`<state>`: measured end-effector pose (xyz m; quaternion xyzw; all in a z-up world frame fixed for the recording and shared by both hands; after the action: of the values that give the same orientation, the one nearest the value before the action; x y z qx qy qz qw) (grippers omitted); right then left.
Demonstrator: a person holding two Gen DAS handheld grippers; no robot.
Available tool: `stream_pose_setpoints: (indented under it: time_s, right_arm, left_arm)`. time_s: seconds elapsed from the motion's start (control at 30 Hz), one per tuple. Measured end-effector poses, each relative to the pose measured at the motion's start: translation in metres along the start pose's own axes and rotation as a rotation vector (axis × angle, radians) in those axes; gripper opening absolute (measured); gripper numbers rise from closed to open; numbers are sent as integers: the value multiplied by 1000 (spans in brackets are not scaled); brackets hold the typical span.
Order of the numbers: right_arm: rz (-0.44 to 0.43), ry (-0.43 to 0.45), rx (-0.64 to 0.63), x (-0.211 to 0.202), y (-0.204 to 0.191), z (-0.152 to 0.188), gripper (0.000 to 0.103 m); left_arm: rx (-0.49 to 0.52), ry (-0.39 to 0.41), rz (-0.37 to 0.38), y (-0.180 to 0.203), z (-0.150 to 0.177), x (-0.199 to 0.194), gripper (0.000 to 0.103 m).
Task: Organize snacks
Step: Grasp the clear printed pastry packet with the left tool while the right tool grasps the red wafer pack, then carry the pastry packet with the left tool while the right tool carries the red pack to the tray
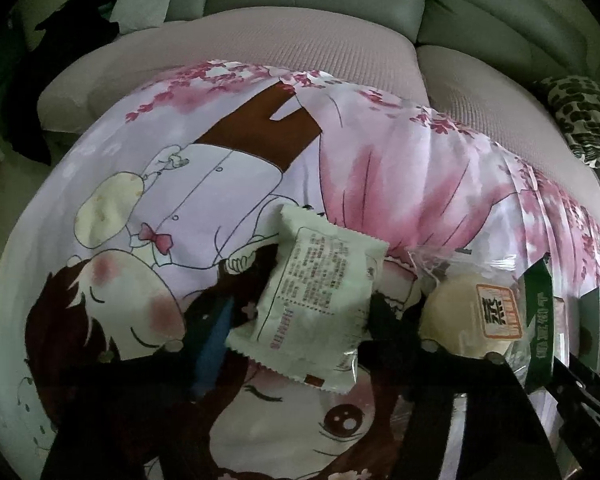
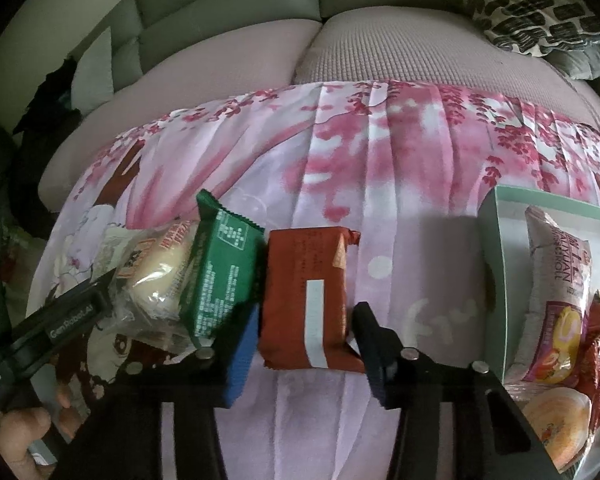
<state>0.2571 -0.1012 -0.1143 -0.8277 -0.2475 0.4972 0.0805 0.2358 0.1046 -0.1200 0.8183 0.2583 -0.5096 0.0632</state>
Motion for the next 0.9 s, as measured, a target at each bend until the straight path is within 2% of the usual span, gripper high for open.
stream_pose_setpoints:
  time_s: [0.3,0.37,0.7,0.9]
  right_arm:
    - [-10,10,-8,-6,-2,-1,44]
    - [-11,8,-13,-8,-2,-2,44]
    - [-26,10,-12,-18,-5,6,43]
    - [-33,52,-13,-37,-8,4,43]
  left_arm:
    - [13,-1,-13,1,0,-8,62]
    - [16,4,-13,2,-1,-12,54]
    - [-15,-15,-21,-11,-1,-22,54]
    - [-44,22,5,-17,-9,-41,54]
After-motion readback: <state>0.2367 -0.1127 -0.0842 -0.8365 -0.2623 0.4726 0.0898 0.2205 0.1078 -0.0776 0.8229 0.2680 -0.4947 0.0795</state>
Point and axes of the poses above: each gripper's, at about its wrist camera, not at the fingertips, and x roughly the way its jaws point, y to its right, z to its underside, the point moved 7 cm from there along x, roughly the way its jaws point, and after that the axes turned 13 degrees about -z, right-handed, at the moved point
